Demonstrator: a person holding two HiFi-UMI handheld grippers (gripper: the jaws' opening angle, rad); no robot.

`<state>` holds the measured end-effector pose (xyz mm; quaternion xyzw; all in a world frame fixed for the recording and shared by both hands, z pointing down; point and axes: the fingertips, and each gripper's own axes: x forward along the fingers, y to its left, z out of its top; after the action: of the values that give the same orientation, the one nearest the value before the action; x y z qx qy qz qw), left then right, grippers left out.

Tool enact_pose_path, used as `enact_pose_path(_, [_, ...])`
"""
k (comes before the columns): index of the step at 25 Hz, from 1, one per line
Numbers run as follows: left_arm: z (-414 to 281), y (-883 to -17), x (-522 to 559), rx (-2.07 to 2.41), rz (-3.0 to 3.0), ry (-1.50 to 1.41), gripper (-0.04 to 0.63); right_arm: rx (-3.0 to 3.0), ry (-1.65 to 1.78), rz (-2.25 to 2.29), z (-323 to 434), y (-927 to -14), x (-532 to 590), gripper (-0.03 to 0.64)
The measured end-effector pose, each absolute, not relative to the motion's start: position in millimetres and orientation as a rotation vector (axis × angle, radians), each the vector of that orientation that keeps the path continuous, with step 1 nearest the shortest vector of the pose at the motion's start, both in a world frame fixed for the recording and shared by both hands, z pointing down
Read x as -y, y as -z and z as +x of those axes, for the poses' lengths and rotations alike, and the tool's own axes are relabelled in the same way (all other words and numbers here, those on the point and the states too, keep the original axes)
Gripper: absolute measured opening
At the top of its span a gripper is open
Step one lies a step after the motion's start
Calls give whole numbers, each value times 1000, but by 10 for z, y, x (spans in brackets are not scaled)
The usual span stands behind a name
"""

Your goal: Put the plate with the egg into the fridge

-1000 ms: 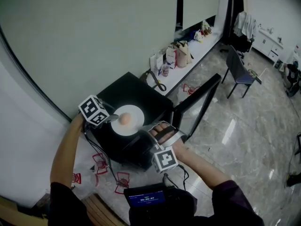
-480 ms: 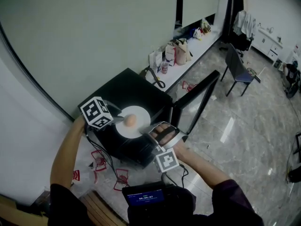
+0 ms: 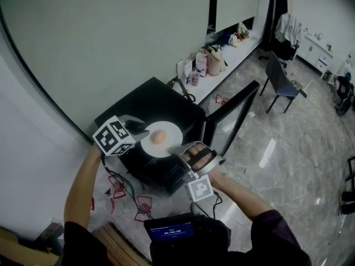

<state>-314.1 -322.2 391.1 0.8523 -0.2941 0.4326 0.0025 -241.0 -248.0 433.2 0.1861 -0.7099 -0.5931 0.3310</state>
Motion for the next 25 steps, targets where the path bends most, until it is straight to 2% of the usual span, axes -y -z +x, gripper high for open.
enact_pose_path(1, [-3139,-3853,3181,979,2693,-1347,104,1847,1564,494,-2400,-4343,2447,21])
enact_pose_path(3, [-3151,-3752,3091,1108,2727,-1329,40,1827,1582,509,-2368,-4366,2385,21])
enact_pose_path(5, [-3151,-3666,2988,1211,2757,-1286,11,1815,1594,542,-2335,-4343,2346,23])
enact_pose_path(14, [-2707,-3474,2321,1517,2766,-915,11,1808,1664,623,-1966,-4247,2039,21])
enact_pose_path(25, [-1938,-3779,1658,1854,2586,-779,11,1868,1735,555,-1135,-4497,1636,23])
